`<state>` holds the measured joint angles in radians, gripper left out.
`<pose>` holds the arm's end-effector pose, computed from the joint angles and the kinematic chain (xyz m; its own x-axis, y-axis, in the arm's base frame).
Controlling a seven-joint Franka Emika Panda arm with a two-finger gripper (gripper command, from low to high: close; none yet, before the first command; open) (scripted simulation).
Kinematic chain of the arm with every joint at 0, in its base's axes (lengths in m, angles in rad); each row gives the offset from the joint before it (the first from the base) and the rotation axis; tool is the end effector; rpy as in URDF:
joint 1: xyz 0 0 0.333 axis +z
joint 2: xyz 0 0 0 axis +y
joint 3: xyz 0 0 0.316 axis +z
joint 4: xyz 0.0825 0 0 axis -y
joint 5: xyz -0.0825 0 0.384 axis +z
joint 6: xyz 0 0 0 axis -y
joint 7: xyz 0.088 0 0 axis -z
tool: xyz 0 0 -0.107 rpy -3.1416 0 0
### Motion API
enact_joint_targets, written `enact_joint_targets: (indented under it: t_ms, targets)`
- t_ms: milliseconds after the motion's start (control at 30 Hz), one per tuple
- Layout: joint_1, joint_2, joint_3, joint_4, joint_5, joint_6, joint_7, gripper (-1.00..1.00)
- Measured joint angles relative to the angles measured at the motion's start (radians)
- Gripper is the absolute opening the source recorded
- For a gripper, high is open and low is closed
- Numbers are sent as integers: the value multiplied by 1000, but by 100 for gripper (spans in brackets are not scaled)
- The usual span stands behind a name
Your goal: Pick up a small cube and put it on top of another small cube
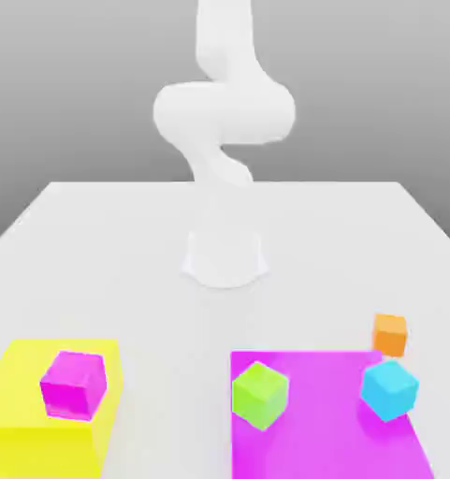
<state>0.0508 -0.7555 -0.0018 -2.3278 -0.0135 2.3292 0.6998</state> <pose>0.3645 0.0174 0.6842 0.5870 -0.6093 0.5331 -0.4295 -0.7926 -0.4328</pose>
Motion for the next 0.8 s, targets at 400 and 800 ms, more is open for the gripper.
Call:
enact_joint_targets:
  t_ms: [400,800]
  targets:
    - [247,215,-25,-135,-59,143,-491,0]
    - [474,427,-51,-268,-80,284,-1001,0]
